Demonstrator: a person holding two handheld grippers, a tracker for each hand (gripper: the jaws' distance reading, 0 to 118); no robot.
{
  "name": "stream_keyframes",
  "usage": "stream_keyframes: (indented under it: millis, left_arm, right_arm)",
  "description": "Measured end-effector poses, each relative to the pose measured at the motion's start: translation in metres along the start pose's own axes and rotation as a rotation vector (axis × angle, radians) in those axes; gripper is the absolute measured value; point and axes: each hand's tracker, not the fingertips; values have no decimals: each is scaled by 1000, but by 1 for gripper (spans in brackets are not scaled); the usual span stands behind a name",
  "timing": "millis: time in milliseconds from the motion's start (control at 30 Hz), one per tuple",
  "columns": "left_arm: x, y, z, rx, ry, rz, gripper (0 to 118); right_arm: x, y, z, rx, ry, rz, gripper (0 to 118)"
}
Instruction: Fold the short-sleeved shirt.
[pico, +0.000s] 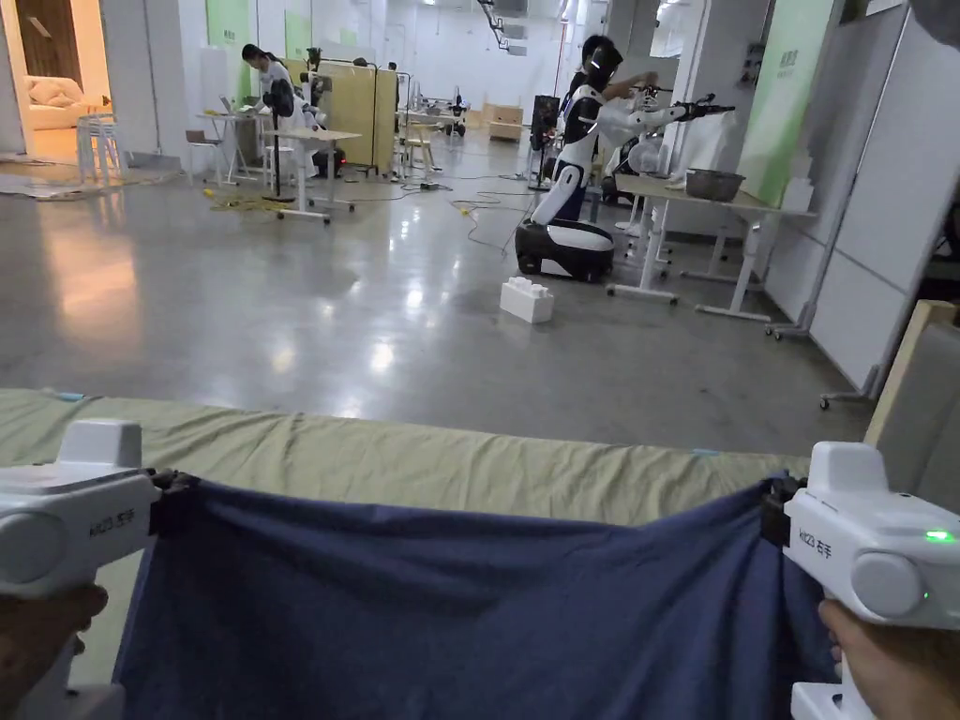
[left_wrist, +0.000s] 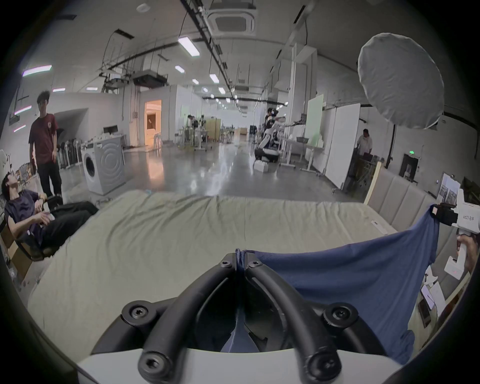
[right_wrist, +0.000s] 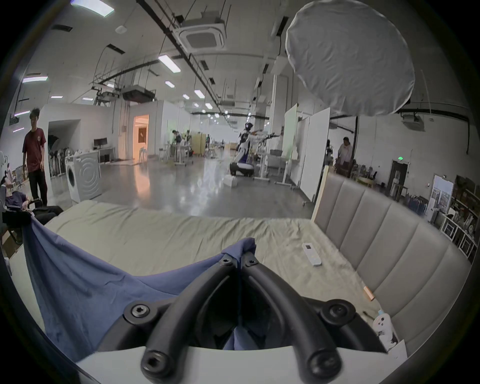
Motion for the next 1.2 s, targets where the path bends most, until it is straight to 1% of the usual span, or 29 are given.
stream_keyframes:
  millis: [33, 100, 233, 333, 400, 667, 700, 767, 800, 967, 1067, 1133, 1200]
  left_arm:
    - [6, 11, 10, 9, -4, 6, 4]
    - [7, 35, 16, 37, -10, 24, 4]
    - [10, 84, 22, 90, -8, 14, 4]
    - [12, 116, 18, 121, 2, 0, 4]
    - [15, 140, 17, 139, 14, -18, 4]
    - [16, 213, -1, 198, 66, -38, 4]
    - [13, 221, -5, 207, 67, -37, 4]
    - [13, 232, -8, 220, 76, -38, 4]
    - [13, 237, -10, 221, 80, -44, 4]
    - [13, 245, -20, 233, 103, -44, 4]
    - [17, 233, -24, 231, 103, -61, 4]
    - [20, 214, -25, 213, 97, -70, 4]
    - [19, 195, -29, 193, 90, -55, 4]
  right_arm:
    - [1, 9, 3, 22, -7, 16, 2]
    - [5, 27, 8, 63, -27, 22, 2]
    - [13, 66, 8, 113, -48, 9, 2]
    - [13, 97, 4, 156, -69, 22, 2]
    - [12, 121, 0, 174, -73, 14, 2]
    - [-6, 204, -11, 280, -116, 66, 2]
    - [-6, 212, -13, 291, -109, 63, 2]
    - [-8, 228, -16, 296, -125, 50, 2]
    - [-5, 233, -20, 302, -115, 22, 2]
    - [-4, 244, -29, 338, -142, 61, 2]
    - [-1, 230, -30, 339, -145, 63, 2]
    - [0, 215, -30, 327, -135, 47, 2]
    - [1, 194, -32, 304, -128, 57, 2]
